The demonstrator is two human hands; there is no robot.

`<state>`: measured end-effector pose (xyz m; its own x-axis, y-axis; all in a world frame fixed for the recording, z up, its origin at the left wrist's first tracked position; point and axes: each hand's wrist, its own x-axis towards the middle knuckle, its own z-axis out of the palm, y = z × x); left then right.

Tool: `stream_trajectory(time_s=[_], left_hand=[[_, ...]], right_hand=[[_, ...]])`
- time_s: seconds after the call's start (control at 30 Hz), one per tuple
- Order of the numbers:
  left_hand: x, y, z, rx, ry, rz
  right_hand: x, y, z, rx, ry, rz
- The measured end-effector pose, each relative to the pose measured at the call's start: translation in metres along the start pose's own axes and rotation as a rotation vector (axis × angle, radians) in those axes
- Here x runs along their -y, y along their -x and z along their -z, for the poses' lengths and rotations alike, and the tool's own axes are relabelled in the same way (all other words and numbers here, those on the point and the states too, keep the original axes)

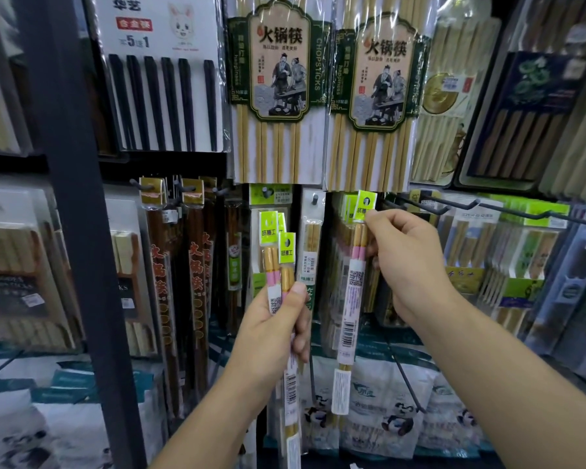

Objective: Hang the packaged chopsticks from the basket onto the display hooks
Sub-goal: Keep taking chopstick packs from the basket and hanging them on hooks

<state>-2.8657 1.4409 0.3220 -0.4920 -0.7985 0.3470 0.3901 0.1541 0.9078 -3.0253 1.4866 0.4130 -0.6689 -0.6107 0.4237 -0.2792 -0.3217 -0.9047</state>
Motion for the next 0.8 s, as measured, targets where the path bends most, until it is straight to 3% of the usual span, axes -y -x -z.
stream_trajectory(time_s=[0.43, 0.8], left_hand=[[0.001, 0.000, -0.001, 0.004, 0.015, 0.013], [-0.002, -0.001, -0.003, -0.001, 0.214, 0.084]], right_hand=[[-0.005, -0.008, -0.002, 0.017, 0.026, 0.024], [-0.030, -0.023, -0.008, -0.073, 0.290, 0.125]])
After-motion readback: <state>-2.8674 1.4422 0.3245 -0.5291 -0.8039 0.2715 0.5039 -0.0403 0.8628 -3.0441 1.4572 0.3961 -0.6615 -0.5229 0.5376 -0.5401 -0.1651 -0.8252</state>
